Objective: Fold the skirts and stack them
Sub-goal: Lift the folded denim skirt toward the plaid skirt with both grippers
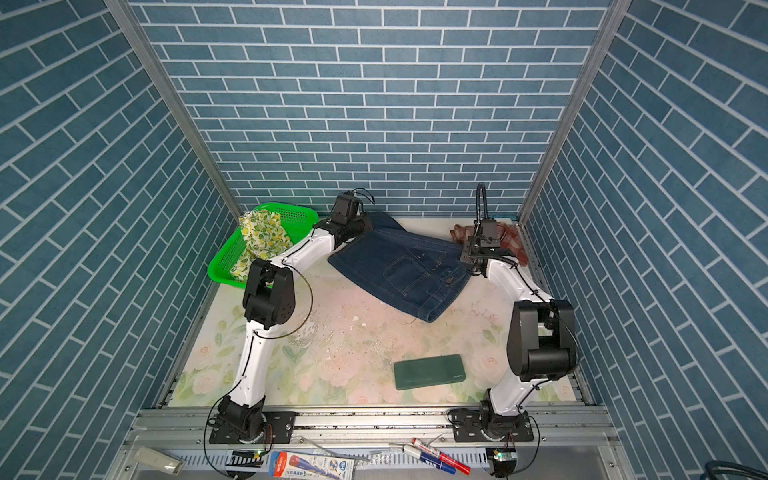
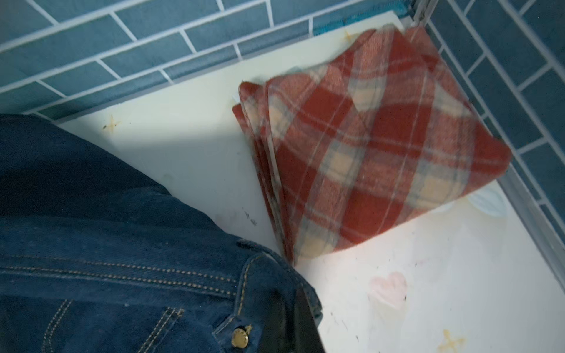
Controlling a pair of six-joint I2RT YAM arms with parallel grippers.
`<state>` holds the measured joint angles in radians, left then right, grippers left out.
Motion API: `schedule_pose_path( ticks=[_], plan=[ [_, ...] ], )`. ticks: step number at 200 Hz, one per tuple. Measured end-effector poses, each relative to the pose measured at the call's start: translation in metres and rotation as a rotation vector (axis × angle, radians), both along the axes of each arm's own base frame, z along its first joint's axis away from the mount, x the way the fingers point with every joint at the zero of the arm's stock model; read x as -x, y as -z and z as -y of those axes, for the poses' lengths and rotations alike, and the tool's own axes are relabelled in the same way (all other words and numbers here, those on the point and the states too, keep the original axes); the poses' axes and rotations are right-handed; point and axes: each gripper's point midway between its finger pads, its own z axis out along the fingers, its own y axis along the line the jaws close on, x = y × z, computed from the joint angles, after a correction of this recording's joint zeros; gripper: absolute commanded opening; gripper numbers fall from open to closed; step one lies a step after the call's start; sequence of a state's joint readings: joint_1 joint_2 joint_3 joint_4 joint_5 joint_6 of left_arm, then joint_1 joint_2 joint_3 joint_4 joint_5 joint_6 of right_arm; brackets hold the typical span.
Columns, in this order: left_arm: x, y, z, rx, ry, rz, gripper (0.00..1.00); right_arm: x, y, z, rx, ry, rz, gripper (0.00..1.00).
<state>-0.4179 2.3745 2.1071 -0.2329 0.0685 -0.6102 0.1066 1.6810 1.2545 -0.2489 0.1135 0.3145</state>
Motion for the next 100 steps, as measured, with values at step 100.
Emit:
schedule_pose_path(
  ticks=[100],
  plan=[
    [0.020,0.028,-0.053,-0.051,-0.016,-0.089,0.00,0.035,-0.018,-0.053,-0.020,-0.197,0.065,0.00]
  ],
)
